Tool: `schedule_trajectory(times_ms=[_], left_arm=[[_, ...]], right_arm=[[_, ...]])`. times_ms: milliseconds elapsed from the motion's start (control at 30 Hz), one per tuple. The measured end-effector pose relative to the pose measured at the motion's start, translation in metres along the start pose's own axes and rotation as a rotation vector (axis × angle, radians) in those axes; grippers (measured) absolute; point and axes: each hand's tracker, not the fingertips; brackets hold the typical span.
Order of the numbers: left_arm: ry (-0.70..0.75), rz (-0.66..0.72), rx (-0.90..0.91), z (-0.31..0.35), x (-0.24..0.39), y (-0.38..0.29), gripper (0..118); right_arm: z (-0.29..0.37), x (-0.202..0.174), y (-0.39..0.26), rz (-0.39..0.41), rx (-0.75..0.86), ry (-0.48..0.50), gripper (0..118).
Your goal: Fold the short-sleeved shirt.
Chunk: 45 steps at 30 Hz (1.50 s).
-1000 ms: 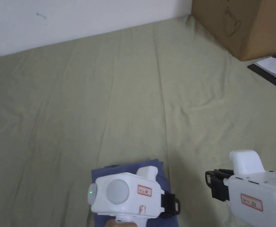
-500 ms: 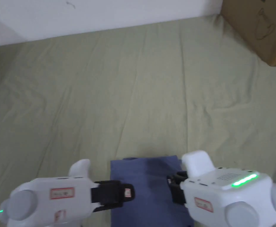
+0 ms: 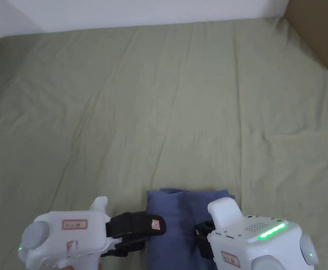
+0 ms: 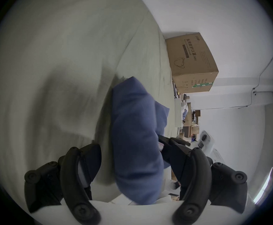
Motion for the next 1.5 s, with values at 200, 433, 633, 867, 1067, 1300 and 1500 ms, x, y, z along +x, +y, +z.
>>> schedule_trajectory(times_ms=[200, 433, 633, 867, 1067, 1300, 1500], left_arm=[[-0.085, -0.015, -0.088, -0.037, -0.001, 0.021, 90], [0.069, -0.15, -0.109, -0.034, 0.017, 0.024, 26], [0.149, -0.248, -0.082, 0.023, 0.018, 0.036, 26], [0.449, -0.245, 0.02, 0.163, -0.029, 0.073, 26], [0.703, -0.17, 0.054, 0.268, -0.072, 0.103, 25], [1.076, -0.18, 0.07, 0.324, -0.091, 0.128, 25], [1.282, -0.26, 0.029, 0.319, -0.09, 0.138, 33]], right_arm=[[0.0, -0.001, 0.002, 0.002, -0.008, -0.008, 0], [0.014, -0.006, 0.008, -0.008, 0.04, -0.053, 0], [0.055, -0.026, 0.034, 0.009, 0.239, -0.056, 0], [0.086, -0.063, 0.059, 0.054, 0.389, -0.077, 0], [0.085, -0.081, 0.076, 0.02, 0.393, -0.021, 0], [0.073, -0.101, 0.089, 0.061, 0.36, -0.018, 0], [0.073, -0.109, 0.086, 0.086, 0.335, -0.004, 0]])
